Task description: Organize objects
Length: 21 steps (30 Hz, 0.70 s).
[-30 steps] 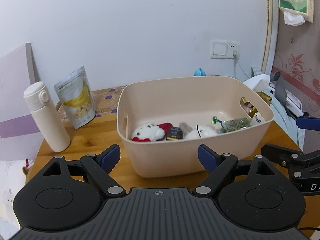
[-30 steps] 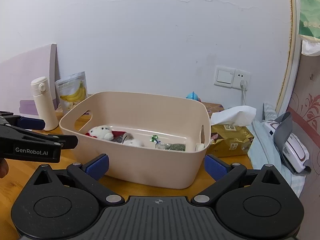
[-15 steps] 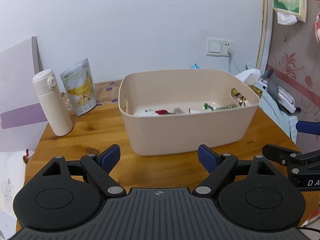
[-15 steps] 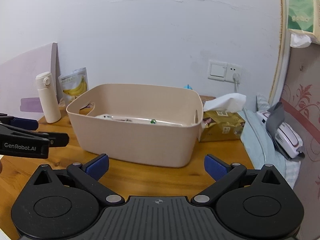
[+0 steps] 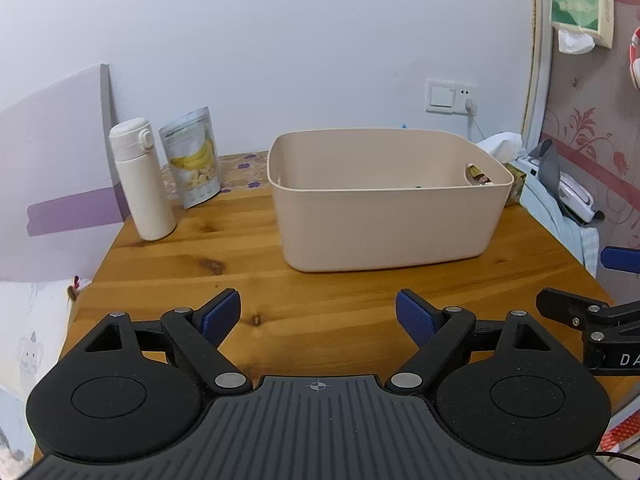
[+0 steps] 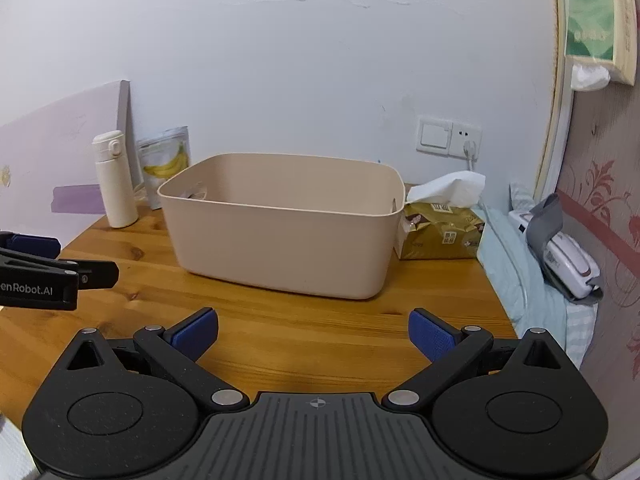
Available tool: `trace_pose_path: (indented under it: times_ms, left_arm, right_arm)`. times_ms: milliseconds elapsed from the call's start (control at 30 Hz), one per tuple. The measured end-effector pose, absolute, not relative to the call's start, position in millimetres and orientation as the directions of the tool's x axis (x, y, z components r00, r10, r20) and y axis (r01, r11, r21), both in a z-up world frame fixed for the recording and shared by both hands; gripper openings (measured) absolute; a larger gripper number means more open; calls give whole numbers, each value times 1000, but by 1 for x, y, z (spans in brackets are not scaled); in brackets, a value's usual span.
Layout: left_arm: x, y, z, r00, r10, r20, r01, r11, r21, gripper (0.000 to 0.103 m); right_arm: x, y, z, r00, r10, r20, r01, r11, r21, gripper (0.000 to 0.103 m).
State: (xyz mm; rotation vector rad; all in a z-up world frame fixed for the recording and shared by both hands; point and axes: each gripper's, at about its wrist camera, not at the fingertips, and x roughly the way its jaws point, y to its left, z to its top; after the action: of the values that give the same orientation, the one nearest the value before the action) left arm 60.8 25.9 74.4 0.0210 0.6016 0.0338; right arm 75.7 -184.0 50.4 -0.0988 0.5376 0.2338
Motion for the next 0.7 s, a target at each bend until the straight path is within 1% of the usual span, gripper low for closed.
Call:
trace_pose_path:
  times_ms: [333, 467, 633, 700]
  left_arm:
    - [33, 28, 70, 818, 34, -574, -41, 999, 1, 86]
    - [23, 30, 70, 816, 37, -577, -47, 999, -3, 86]
    - [12, 31, 72, 827, 74, -558, -69, 997, 30, 86]
    - [10, 34, 72, 827, 78, -557, -78, 997, 25, 86]
  right_arm:
    - [47, -187, 52, 847, 210, -489, -258, 965, -34, 103]
    - [42, -187, 49, 839, 219, -498, -270, 962, -32, 103]
    - [36, -187, 44, 831, 220, -510, -278, 960, -38, 103]
    - [35, -187, 43, 831, 218, -512, -278, 960, -42, 103]
